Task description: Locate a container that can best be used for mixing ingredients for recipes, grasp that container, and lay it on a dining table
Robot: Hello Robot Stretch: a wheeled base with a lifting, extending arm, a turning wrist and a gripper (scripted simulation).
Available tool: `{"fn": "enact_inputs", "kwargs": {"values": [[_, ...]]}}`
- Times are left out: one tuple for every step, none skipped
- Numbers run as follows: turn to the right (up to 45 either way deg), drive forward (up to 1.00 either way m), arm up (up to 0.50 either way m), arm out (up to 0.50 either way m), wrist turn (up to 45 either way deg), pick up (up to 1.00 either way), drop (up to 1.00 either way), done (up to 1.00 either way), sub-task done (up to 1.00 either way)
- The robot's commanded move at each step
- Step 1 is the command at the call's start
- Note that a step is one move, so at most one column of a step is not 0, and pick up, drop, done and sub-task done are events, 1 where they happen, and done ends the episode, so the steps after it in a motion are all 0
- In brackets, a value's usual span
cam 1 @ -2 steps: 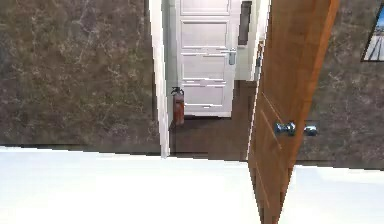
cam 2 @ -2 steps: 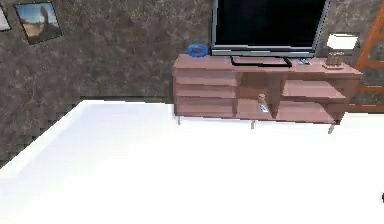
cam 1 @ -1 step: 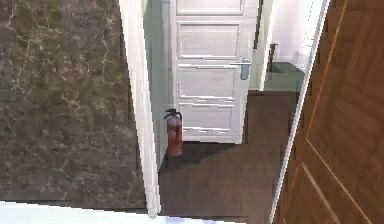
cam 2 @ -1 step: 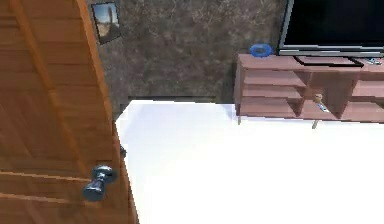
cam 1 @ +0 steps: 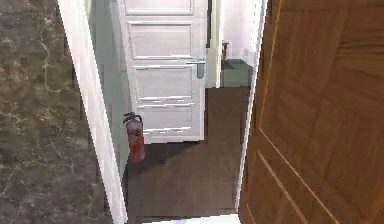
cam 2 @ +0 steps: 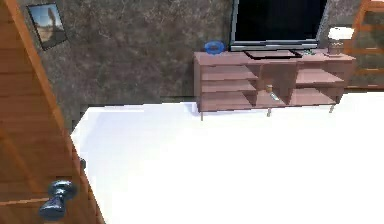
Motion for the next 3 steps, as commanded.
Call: {"fn": "enact_inputs", "kwargs": {"values": [[0.0,1.0,0.0,0.0,0.0,0.0,0.0,0.0,0.0],[3.0,0.0,0.0,0.0,0.0,0.0,0.0,0.0,0.0],[0.0,0.35,0.0,0.0,0.0,0.0,0.0,0.0,0.0]]}}
